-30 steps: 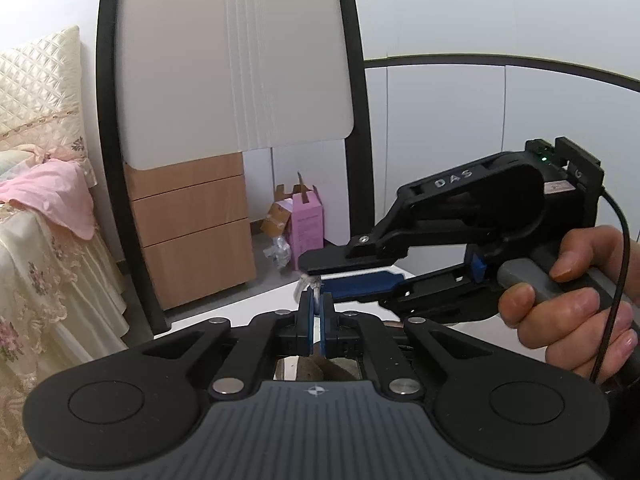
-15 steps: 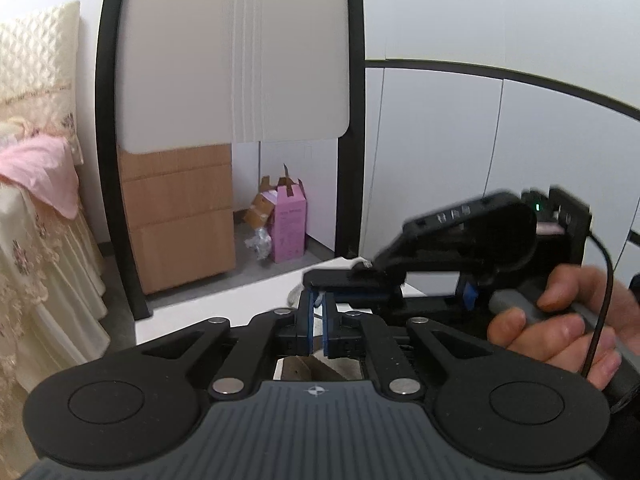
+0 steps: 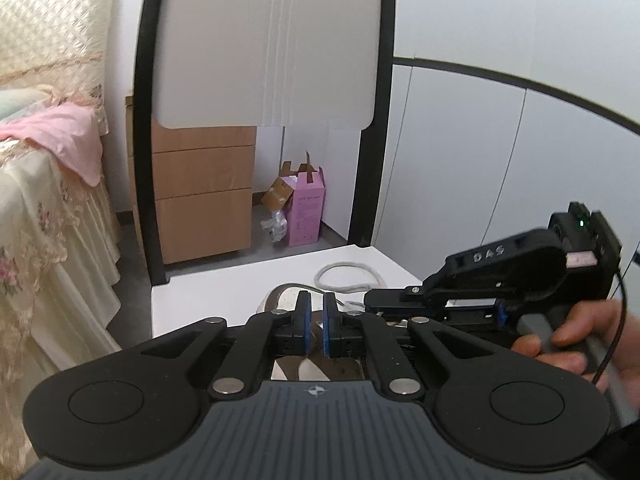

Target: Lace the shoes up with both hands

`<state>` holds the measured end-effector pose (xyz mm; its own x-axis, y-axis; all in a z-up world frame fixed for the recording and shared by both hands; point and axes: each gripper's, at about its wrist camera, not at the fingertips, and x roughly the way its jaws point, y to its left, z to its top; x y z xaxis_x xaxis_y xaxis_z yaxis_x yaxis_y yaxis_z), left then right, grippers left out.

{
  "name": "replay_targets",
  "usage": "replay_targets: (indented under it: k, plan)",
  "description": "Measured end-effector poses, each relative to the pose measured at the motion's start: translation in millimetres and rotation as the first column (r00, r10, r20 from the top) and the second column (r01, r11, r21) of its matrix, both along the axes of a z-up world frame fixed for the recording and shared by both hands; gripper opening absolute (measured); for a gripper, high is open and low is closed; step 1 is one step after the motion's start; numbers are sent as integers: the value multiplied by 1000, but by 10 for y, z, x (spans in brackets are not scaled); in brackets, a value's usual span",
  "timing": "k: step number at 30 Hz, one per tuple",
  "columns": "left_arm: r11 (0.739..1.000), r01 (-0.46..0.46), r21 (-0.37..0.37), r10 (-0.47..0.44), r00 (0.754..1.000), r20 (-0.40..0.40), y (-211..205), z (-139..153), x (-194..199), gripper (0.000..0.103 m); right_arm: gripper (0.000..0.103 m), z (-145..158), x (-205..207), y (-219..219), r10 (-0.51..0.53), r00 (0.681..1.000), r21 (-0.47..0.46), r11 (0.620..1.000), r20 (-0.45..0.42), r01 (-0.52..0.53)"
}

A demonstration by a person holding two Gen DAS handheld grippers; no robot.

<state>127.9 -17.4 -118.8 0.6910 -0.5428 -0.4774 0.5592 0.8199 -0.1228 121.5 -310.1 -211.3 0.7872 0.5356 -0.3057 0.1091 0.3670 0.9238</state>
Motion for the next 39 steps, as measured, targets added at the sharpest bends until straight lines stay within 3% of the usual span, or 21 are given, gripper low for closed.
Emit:
replay_targets:
  k: [2, 3, 4, 12, 20, 24, 29, 31, 37, 39]
  plan:
    - [999, -50, 2, 50, 999, -20, -1, 13, -43, 35, 3, 13, -63, 18, -34, 999, -38, 999, 0, 34]
    - [997, -73, -3, 73, 997, -29, -2, 20, -68, 56, 3, 24, -74, 36, -42, 999, -49, 998, 3, 43]
    - [997, -80, -16, 79, 996, -35, -2, 31, -93, 59, 3, 27, -78, 60, -45, 999, -63, 997, 6, 45]
    - [998, -63, 1, 63, 996, -65, -92, -21, -193, 57, 3, 90, -140, 120, -90, 996, -132, 987, 13, 91]
    - [988, -131, 80, 138, 987, -87, -175, -205, -177, 53, 3, 183, -102, 188, -107, 994, -231, 967, 27, 111]
    - [984, -164, 72, 171, 978, -118, -170, -240, -84, 53, 3, 238, -119, 211, -107, 993, -281, 953, 44, 115]
    - [983, -138, 120, 145, 988, -49, -244, -209, -104, 52, 3, 266, -80, 256, -73, 996, -342, 936, 59, 89]
    - [984, -121, 134, 129, 991, -47, -279, -217, -116, 41, 3, 256, -54, 257, -72, 996, -327, 941, 60, 88]
    - [982, -104, 160, 112, 993, -38, -320, -247, -133, 24, 3, 302, -28, 340, -54, 995, -400, 913, 80, 82]
    - [981, -98, 165, 104, 994, -32, -335, -252, -142, 23, 3, 292, -22, 343, -52, 995, -400, 913, 85, 82]
